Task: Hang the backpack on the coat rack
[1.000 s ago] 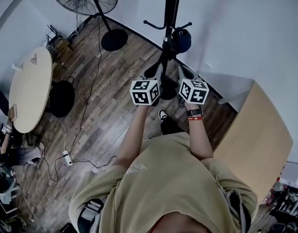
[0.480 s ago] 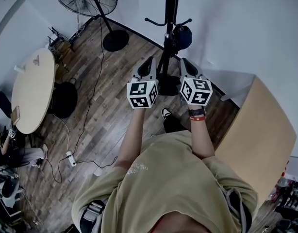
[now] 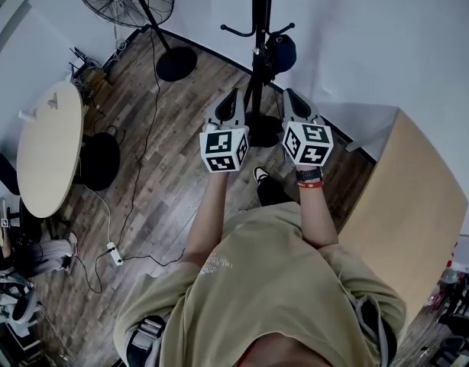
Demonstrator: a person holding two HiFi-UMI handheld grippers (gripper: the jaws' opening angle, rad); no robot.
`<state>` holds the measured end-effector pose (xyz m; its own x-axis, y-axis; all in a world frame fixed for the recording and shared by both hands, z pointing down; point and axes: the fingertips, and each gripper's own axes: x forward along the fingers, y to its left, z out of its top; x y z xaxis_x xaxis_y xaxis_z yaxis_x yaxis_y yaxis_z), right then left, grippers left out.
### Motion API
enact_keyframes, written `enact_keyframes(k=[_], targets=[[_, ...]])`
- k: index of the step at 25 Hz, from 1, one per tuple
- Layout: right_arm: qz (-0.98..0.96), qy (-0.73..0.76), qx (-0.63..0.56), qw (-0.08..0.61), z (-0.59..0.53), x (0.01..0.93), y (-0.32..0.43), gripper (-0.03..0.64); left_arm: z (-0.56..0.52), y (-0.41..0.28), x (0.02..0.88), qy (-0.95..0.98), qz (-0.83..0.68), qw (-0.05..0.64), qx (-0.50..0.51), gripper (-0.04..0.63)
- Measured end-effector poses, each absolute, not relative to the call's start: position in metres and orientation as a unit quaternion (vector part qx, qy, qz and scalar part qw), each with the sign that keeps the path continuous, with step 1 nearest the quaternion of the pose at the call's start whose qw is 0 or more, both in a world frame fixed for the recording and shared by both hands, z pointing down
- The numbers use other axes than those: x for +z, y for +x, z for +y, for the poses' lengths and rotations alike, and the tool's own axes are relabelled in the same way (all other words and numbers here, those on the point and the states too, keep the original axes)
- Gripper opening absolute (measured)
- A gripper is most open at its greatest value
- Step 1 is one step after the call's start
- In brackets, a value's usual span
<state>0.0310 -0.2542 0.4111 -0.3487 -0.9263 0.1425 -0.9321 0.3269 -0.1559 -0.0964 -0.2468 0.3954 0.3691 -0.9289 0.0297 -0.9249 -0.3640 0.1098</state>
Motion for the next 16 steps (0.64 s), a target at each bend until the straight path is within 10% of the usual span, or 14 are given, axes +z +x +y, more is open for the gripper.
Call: enact_keyframes(k=[16], targets=[[-0.809, 0.574, 0.122, 0.044, -0.324, 0.451, 0.051, 0.015, -0.315, -0.075, 0.44, 0.831, -0.548, 0.089, 0.006, 0.025]])
